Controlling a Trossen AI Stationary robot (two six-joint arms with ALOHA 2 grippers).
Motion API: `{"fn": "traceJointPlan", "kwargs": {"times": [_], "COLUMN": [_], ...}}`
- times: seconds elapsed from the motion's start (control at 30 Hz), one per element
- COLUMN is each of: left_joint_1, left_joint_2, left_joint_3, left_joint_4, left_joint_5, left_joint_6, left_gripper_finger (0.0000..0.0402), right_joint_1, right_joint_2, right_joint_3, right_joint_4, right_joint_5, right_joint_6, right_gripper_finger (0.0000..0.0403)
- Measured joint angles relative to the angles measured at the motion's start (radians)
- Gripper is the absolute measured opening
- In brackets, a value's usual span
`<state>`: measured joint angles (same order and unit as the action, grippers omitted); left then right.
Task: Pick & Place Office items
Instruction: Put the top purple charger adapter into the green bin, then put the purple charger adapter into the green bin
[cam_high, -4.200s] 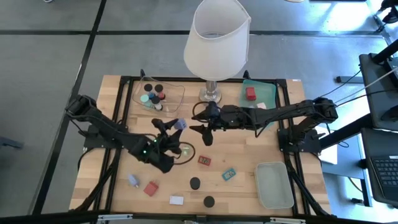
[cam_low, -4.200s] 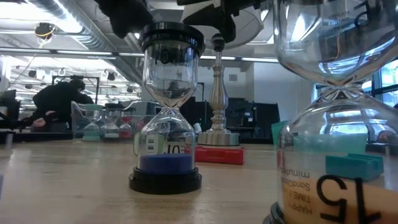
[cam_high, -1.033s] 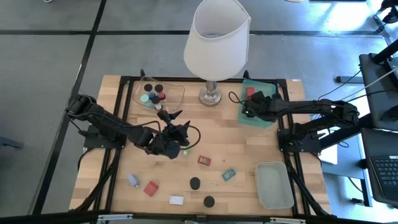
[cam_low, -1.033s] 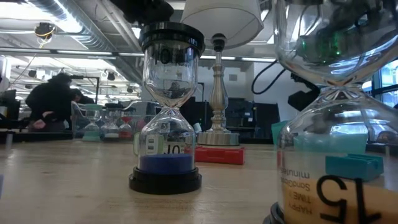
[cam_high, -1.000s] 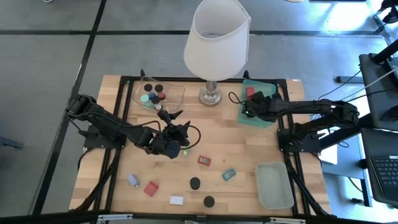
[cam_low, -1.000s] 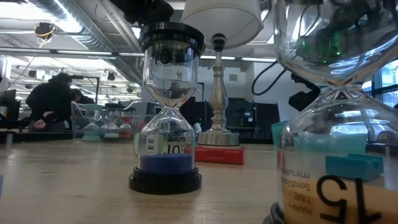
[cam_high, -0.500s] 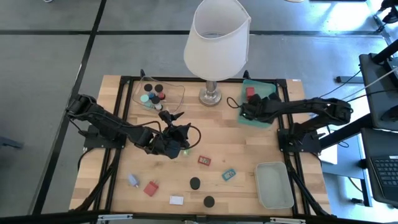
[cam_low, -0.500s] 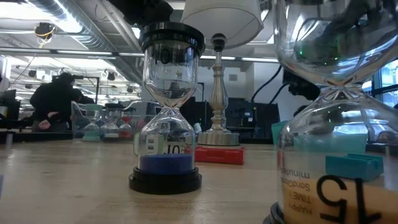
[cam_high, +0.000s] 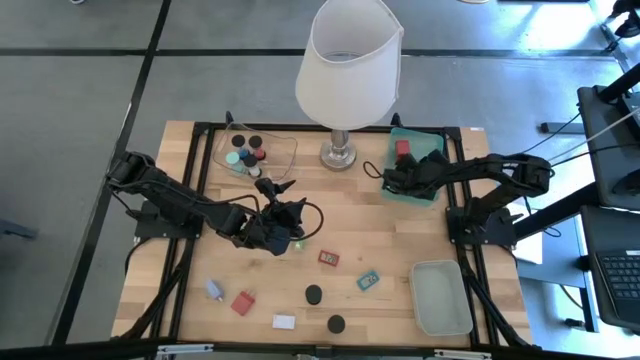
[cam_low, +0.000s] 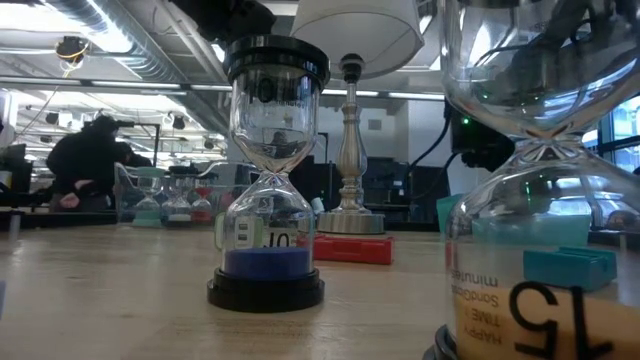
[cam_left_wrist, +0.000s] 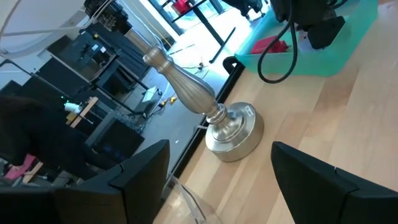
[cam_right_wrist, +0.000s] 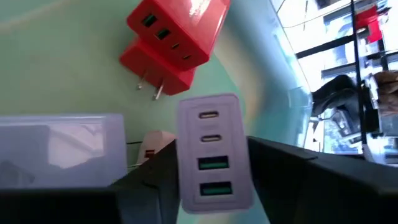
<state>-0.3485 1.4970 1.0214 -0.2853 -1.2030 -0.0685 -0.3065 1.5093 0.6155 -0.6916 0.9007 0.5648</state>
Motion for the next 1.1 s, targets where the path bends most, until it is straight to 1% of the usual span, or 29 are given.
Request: {"fn": "traceJointPlan", "kwargs": {"times": [0.17,0.33,0.43,0.57,0.63,0.7,0.73,0.83,0.97,1.03,1.1], "left_joint_1": [0.000,0.000,0.000,0.000,-0.001,-0.001,-0.001,0.000,-0.005,-0.023,-0.064], "left_joint_2": [0.000,0.000,0.000,0.000,-0.006,-0.021,-0.033,-0.072,-0.115,-0.130,-0.129], "left_joint_3": [0.000,0.000,0.000,0.000,0.000,0.000,0.000,0.000,0.000,0.000,0.000], "left_joint_4": [-0.004,-0.004,-0.004,-0.004,-0.005,-0.005,-0.012,-0.082,-0.274,-0.417,-0.554], "left_joint_5": [0.000,-0.005,-0.007,-0.006,0.024,0.113,0.179,0.451,0.809,1.000,1.189], "left_joint_6": [0.000,0.000,0.000,0.002,0.001,-0.019,-0.042,-0.148,-0.345,-0.425,-0.496], "left_gripper_finger": [0.0278,0.0278,0.0278,0.0278,0.0278,0.0278,0.0278,0.0278,0.0278,0.0278,0.0278], "right_joint_1": [0.000,0.001,0.009,0.033,0.047,0.065,0.076,0.115,0.182,0.219,0.254], "right_joint_2": [0.000,0.000,0.000,0.000,-0.001,-0.001,-0.001,-0.002,-0.002,-0.002,-0.002], "right_joint_3": [0.008,0.078,0.142,0.238,0.287,0.334,0.356,0.413,0.457,0.466,0.467], "right_joint_4": [0.000,-0.019,-0.048,-0.103,-0.133,-0.161,-0.176,-0.207,-0.217,-0.216,-0.214], "right_joint_5": [-0.019,-0.145,-0.184,-0.187,-0.187,-0.186,-0.187,-0.187,-0.205,-0.227,-0.236], "right_joint_6": [0.000,-0.023,-0.069,-0.114,-0.125,-0.131,-0.131,-0.132,-0.131,-0.131,-0.123], "right_gripper_finger": [0.0209,0.0249,0.0256,0.0256,0.0253,0.0247,0.0245,0.0238,0.0232,0.0230,0.0230]}}
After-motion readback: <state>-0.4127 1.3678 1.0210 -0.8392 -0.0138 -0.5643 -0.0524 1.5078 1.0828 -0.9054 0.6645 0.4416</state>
